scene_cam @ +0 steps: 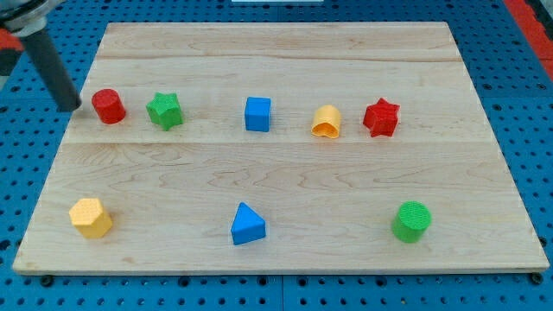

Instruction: Place the yellow hexagon to the bottom right of the red circle

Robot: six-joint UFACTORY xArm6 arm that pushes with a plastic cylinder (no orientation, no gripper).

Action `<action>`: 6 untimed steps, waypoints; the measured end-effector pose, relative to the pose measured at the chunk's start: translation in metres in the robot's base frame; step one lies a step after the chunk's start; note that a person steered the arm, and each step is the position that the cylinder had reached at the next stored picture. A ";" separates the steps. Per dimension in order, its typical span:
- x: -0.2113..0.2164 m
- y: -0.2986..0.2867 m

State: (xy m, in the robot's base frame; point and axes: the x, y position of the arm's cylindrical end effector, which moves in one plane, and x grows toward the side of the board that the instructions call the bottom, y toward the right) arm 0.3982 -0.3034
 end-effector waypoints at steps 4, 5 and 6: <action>0.118 -0.001; 0.120 -0.002; 0.158 0.000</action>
State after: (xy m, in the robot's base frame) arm 0.5558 -0.3036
